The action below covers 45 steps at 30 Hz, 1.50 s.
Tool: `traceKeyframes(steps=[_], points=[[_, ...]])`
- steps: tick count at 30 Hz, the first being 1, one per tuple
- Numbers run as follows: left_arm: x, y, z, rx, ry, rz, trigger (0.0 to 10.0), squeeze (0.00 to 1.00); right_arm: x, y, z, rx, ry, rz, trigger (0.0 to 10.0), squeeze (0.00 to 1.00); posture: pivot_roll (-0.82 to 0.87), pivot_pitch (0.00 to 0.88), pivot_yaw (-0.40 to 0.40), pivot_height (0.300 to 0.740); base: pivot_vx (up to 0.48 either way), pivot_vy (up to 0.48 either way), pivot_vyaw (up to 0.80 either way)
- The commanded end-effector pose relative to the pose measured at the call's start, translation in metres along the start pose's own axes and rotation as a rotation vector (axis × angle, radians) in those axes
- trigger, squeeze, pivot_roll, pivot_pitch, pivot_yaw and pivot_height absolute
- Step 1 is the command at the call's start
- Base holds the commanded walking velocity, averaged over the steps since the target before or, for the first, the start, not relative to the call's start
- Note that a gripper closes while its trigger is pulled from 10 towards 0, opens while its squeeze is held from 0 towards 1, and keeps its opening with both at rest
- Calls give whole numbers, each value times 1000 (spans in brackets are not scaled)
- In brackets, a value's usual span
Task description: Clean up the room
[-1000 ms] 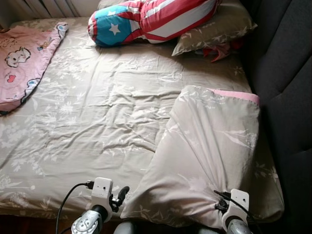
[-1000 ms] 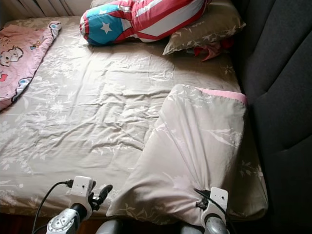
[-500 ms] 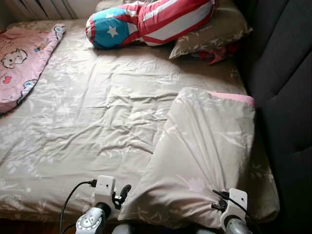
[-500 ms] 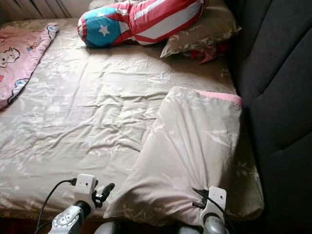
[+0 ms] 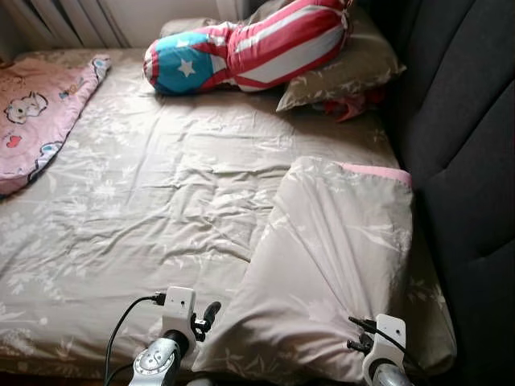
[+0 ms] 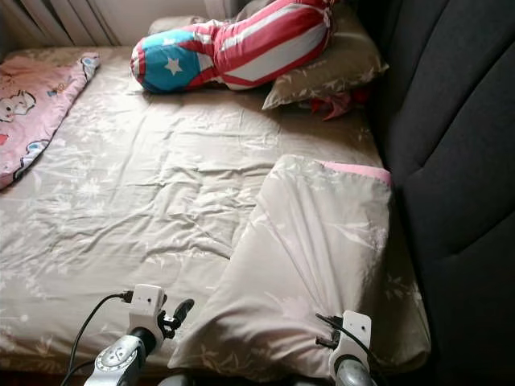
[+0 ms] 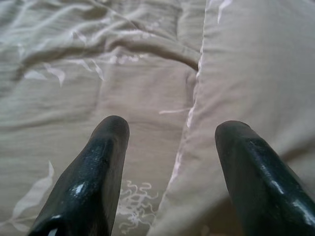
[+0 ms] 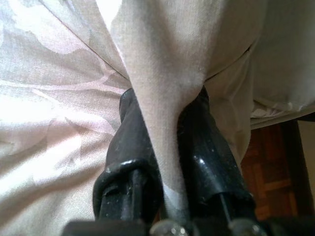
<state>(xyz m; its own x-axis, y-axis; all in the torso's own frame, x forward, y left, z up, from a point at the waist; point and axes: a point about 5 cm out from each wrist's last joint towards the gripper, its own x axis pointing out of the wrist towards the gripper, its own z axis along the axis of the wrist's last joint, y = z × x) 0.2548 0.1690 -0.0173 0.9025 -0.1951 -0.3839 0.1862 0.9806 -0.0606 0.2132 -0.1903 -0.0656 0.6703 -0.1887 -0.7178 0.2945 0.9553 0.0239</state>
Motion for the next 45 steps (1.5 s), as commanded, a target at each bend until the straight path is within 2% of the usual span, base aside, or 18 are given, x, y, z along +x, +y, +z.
traceKeyframes(steps=[1,6,7,8,11,13,14,16,21,27,29,30,31,32,33,34,39,45], points=[[-4,2,-8,-19,25,20,10000,0,-2,-20,-11,15,55,-89,0,0,-34,113,11,683,0,0,0],[-3,2,-7,-19,18,21,10000,0,2,-69,40,81,-111,-273,0,0,-55,106,9,683,0,0,0],[-3,2,-7,-19,18,21,10000,0,2,-69,40,81,-111,-273,0,0,-55,106,9,683,0,0,0],[-3,1,-7,-18,19,20,10000,0,0,-85,59,77,-178,-322,0,0,-56,108,8,683,0,0,0],[-2,1,-7,-20,19,21,10000,0,-7,-116,91,88,-282,-436,0,0,-60,111,8,683,0,0,0],[-2,1,-7,-20,19,21,10000,0,-9,-123,98,95,-302,-464,0,0,-60,111,8,683,0,0,0],[-2,1,-7,-20,19,22,10000,0,-16,-139,114,99,-355,-527,0,0,-66,110,8,683,0,0,0],[-2,1,-7,-20,20,21,10000,0,-20,-148,126,94,-395,-561,0,0,-68,111,8,683,0,0,0],[-2,0,-9,-18,27,19,10000,0,-18,-144,127,93,-387,-534,0,0,-74,113,9,683,0,0,0],[-4,1,-12,-18,41,21,10000,0,-9,-124,84,132,-240,-490,0,0,-61,119,10,683,0,0,0],[-5,2,-14,-16,50,24,10000,0,-6,-114,56,193,-131,-460,0,0,-60,121,11,683,0,0,0],[-5,2,-15,-16,50,24,10000,0,-6,-113,53,200,-120,-456,0,0,-60,121,11,683,0,0,0],[-5,2,-15,-16,52,24,10000,0,-6,-112,49,196,-102,-450,863,0,-58,122,10,683,0,0,0],[-5,2,-15,-16,53,24,10000,0,-6,-110,45,192,-89,-446,863,0,-58,122,10,683,0,0,0],[-6,2,-15,-16,53,25,10000,0,-6,-109,43,185,-83,-441,3294,0,-57,123,10,683,0,0,0],[-6,2,-16,-16,54,25,10000,0,-5,-108,42,179,-81,-433,10000,0,-57,123,10,683,0,0,0],[-6,0,-20,-20,73,28,10000,0,-2,-94,40,133,-90,-354,10000,0,-61,124,4,683,0,0,0],[-6,-3,-21,-25,78,29,10000,0,-2,-92,45,116,-118,-337,10000,0,-59,124,-1,683,0,0,0]])
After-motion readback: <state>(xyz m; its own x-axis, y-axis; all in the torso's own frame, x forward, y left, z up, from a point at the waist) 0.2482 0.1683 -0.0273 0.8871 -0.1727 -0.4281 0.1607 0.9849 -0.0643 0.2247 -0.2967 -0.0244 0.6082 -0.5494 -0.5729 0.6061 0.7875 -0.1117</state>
